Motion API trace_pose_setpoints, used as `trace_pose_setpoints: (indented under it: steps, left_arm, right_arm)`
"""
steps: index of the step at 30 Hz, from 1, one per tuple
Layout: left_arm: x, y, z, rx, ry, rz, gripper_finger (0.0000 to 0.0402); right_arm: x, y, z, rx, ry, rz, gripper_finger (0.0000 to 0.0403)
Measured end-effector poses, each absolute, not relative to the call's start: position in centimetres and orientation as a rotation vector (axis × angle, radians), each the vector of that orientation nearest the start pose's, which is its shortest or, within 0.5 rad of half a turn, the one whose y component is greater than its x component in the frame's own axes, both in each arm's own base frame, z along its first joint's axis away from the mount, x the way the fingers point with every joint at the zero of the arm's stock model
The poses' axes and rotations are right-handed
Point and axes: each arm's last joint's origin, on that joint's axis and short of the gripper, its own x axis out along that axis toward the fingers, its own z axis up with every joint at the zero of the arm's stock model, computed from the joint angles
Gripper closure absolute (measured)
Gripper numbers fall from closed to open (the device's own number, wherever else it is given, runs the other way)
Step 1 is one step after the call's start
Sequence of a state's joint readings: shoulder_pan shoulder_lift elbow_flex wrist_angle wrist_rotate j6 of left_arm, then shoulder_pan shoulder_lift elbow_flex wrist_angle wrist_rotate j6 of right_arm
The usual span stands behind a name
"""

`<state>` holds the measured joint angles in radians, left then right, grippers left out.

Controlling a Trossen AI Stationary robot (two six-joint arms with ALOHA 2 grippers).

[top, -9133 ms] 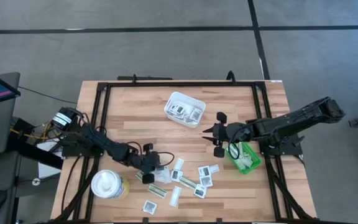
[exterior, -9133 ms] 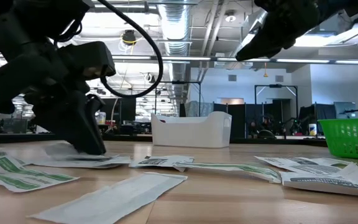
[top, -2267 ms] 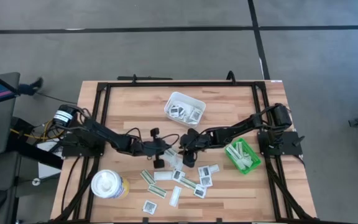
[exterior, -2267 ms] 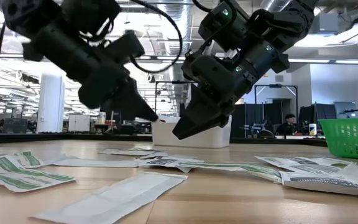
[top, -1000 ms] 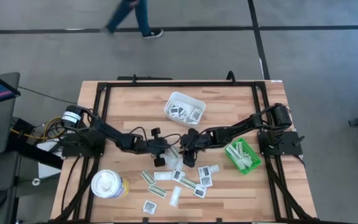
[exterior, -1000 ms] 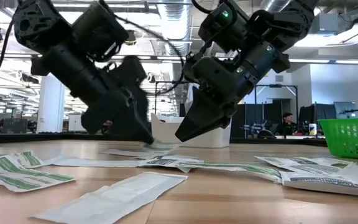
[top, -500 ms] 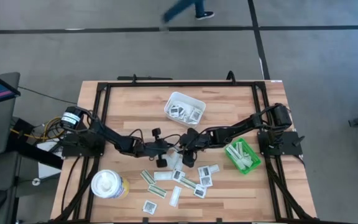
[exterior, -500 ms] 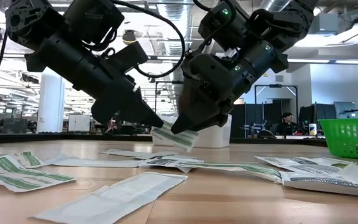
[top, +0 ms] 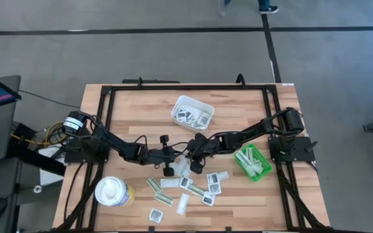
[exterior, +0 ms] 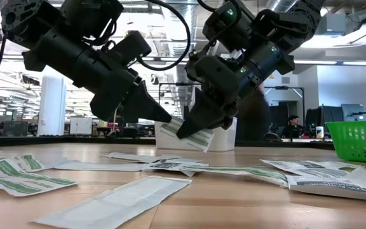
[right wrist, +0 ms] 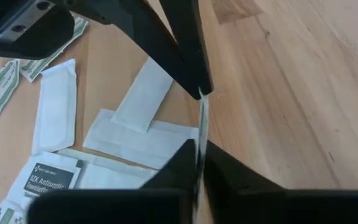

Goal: Pick & Place First Aid Supplies
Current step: Put the bandage pack into the green bin

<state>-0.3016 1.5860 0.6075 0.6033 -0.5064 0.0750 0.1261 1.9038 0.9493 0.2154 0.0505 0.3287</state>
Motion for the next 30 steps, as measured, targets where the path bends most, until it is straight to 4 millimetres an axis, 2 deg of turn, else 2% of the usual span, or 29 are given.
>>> trace_pose_setpoints:
  steps: [13, 16, 18, 22, 25, 30]
  left_arm:
    - [28.8, -7.3, 16.4, 0.219, 0.354, 0.197, 0.0351]
    - [28.9, -7.1, 16.3, 0.217, 0.357, 0.203, 0.0335]
    - [28.9, -7.1, 16.3, 0.211, 0.357, 0.207, 0.0326]
    - [28.9, -7.1, 16.3, 0.210, 0.358, 0.206, 0.0320]
    - [28.9, -7.1, 16.3, 0.210, 0.359, 0.206, 0.0321]
    - [28.8, -7.1, 16.3, 0.176, 0.361, 0.211, 0.0322]
  right_arm:
    - [35.8, 4.5, 12.1, 0.213, 0.835, -0.055, 0.0401]
    - [35.0, 4.2, 13.2, 0.209, 0.872, -0.064, 0.0401]
    - [34.4, 4.1, 14.9, 0.206, 0.863, -0.073, 0.0401]
    - [32.2, 4.1, 18.5, 0.180, 0.862, -0.176, 0.0401]
    - [29.6, 4.4, 20.8, 0.157, 0.895, -0.296, 0.0401]
    - [24.7, 5.5, 22.7, 0.266, 0.992, -0.475, 0.0402]
